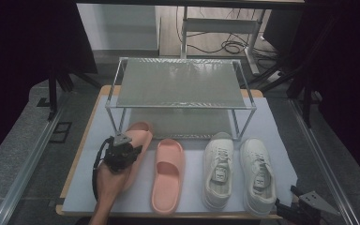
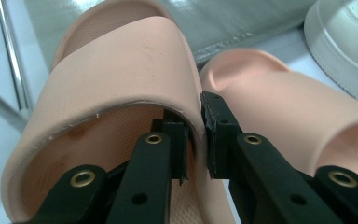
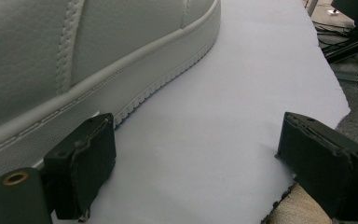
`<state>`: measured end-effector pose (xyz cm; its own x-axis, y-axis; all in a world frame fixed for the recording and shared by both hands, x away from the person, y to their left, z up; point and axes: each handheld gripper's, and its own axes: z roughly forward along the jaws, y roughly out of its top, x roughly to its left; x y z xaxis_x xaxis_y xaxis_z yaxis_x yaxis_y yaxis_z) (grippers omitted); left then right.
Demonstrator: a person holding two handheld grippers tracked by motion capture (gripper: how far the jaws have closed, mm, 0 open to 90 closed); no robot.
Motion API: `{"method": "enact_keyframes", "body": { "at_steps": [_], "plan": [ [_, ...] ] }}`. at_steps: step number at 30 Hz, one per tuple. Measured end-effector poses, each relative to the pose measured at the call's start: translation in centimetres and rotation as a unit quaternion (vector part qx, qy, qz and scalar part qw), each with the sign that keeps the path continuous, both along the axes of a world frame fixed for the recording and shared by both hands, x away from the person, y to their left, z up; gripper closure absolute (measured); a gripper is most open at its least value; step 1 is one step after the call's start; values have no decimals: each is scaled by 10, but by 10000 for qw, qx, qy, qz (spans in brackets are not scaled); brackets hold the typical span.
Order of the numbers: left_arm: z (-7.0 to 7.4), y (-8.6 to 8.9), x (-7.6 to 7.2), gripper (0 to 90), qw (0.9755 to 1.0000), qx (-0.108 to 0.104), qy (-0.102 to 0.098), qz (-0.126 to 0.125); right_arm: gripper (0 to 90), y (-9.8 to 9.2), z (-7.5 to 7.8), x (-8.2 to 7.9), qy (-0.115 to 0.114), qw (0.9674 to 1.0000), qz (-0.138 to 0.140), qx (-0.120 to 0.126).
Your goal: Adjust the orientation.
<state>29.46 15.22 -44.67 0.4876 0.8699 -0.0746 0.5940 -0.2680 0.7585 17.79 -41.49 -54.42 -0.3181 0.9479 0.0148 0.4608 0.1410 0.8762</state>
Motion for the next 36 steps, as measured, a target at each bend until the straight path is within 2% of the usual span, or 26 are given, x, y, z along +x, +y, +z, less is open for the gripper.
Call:
{"method": "enact_keyframes", "body": {
  "at_steps": [10, 21, 29, 36],
  "plan": [
    [-4, -18, 24, 795, 9997, 77, -111, 210, 116, 0, 0, 0, 3, 10000, 3, -3],
    [-7, -34, 52, 794, 9983, 158, -319, 460, 116, 0, 0, 0, 6, 10000, 5, -4],
    [-13, -44, 73, 793, 9958, 365, -481, 687, 117, 0, 0, 0, 13, 10000, 10, -7],
    [-23, -50, 87, 788, 9938, 597, -552, 765, 117, 0, 0, 0, 9, 10000, 13, -12]
  ]
}}
